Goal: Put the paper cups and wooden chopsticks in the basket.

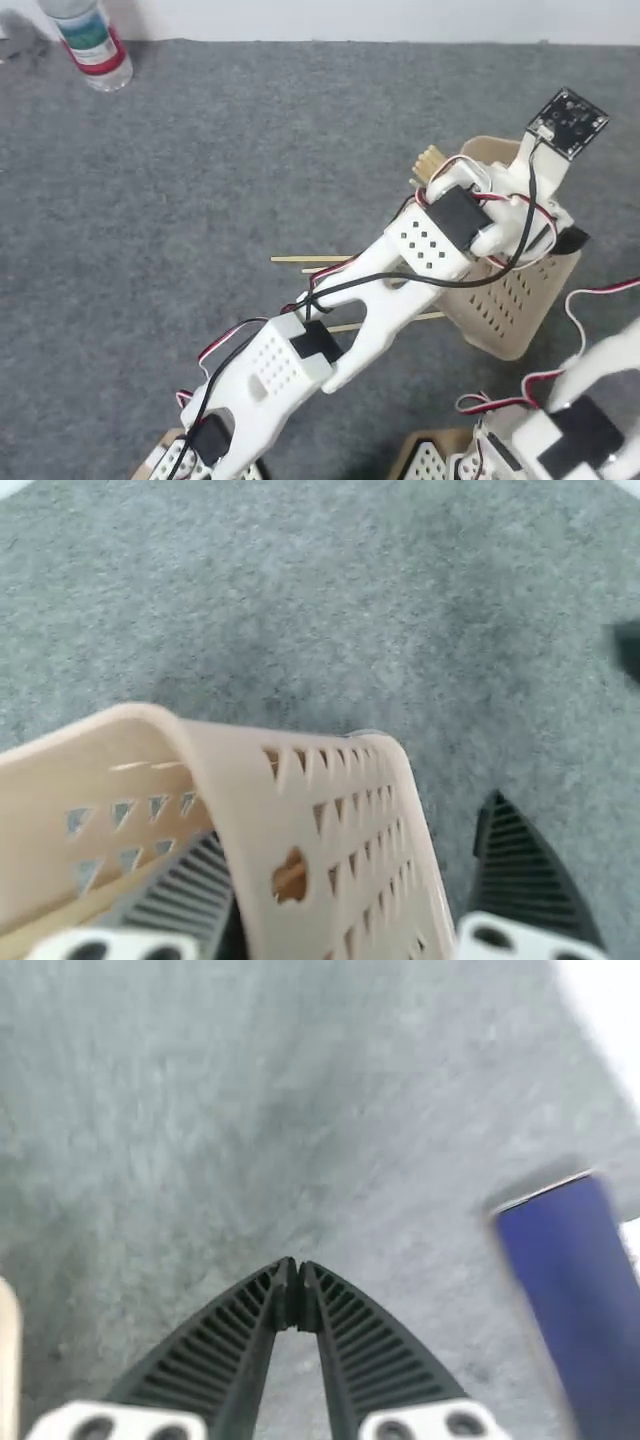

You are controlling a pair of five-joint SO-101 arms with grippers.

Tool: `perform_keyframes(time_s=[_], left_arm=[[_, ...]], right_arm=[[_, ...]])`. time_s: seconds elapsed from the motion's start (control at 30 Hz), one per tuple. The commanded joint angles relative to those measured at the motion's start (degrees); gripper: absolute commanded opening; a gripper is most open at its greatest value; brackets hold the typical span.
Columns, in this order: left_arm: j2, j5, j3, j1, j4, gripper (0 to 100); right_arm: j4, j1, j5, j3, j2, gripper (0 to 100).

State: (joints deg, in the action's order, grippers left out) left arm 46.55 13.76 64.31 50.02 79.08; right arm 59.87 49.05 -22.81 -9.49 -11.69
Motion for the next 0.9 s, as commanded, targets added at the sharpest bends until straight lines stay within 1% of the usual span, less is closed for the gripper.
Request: perform_keyframes(time_s=[0.0,0.13,0.2,0.3,0.37,0.43,0.53,0.63,0.73,0.8,0.87], left_arm=[[3.25,0.44,-0.22,-0.09,-1.14,30],[5.01,0.35,-0.22,-0.18,-3.52,30],[5.19,0.35,-0.22,-0.18,-3.96,30],[5.19,0.26,-0.22,-0.26,-3.96,29],[5.19,0.26,-0.31,-1.14,-3.78,26],[5.19,0.26,-0.48,-2.29,-3.69,22],[5.19,0.26,-0.57,-3.69,-3.52,15],[5.27,-0.09,-0.66,-4.13,-3.52,10],[5.27,-2.99,-0.66,-2.81,-2.73,5],[5.27,-4.22,-0.66,-1.76,-1.41,3],[5.36,-5.1,-0.75,-1.05,-0.62,1]], right_arm=[[7.25,-0.92,0.62,12.57,-5.05,0.8],[17.54,-4.26,0.09,24.35,-5.93,0.8],[24.13,-7.43,0.0,30.07,-6.29,0.8],[35.12,-14.02,-0.88,38.51,-7.96,0.8],[41.89,-18.59,-0.88,43.52,-10.07,0.8],[43.38,-22.29,-0.62,45.1,-13.67,0.8],[43.3,-25.01,0.0,42.02,-22.46,0.7],[43.3,-32.57,-0.09,35.34,-32.57,0.7],[43.3,-38.99,-0.18,25.41,-43.74,0.7],[43.3,-41.36,-0.35,18.29,-51.03,0.7],[43.3,-41.54,-0.53,10.64,-58.07,0.7]])
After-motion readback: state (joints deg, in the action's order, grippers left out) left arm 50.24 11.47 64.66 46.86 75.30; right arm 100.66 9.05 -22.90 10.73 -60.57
